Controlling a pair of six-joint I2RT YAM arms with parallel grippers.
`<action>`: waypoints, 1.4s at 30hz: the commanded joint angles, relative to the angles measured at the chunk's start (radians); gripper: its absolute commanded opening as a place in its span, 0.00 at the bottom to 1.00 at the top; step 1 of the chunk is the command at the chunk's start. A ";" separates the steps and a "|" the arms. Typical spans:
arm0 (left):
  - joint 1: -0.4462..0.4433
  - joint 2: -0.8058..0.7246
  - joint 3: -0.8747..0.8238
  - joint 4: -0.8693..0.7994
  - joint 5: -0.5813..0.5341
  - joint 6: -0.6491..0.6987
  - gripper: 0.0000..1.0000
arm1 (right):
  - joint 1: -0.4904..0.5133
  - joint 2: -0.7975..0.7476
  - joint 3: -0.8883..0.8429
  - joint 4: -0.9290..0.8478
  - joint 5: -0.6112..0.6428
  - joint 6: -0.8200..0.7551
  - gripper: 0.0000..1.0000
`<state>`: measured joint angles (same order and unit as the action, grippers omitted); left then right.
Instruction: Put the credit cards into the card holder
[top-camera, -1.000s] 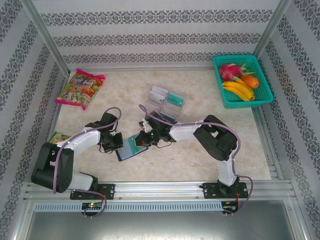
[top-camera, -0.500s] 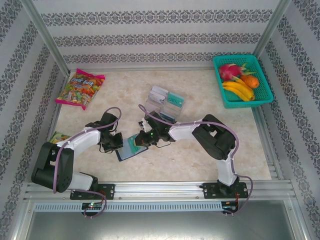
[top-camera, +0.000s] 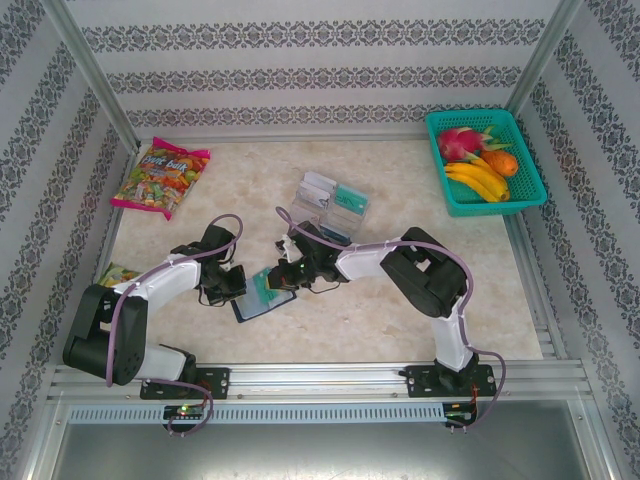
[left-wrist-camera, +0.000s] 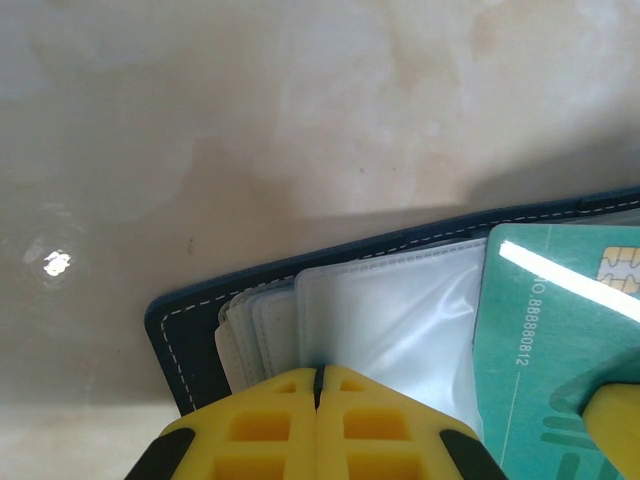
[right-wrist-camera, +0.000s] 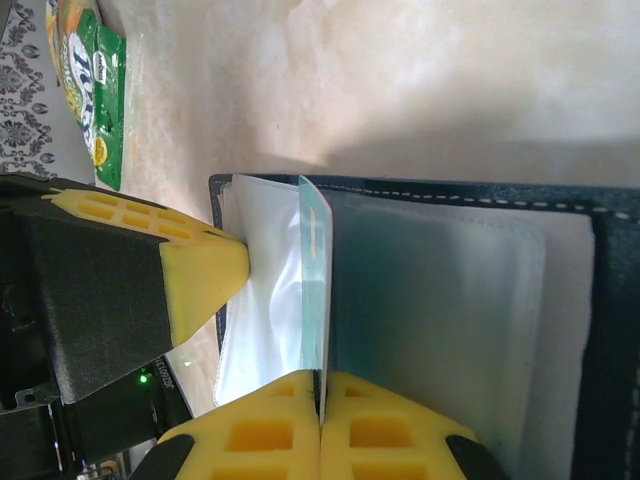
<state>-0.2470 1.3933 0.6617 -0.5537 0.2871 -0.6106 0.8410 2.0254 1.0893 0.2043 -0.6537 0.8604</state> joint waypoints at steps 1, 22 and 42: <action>0.002 0.061 -0.056 -0.084 -0.081 0.010 0.00 | 0.017 -0.023 -0.051 -0.034 0.067 0.010 0.05; 0.002 0.059 -0.057 -0.081 -0.081 0.011 0.00 | 0.087 -0.079 -0.154 0.032 0.211 0.125 0.05; 0.001 0.050 -0.052 -0.082 -0.084 0.009 0.00 | 0.070 0.081 -0.038 0.026 0.003 0.088 0.05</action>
<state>-0.2470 1.3922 0.6617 -0.5533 0.2867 -0.6106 0.9051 2.0399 1.0473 0.3252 -0.6064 0.9878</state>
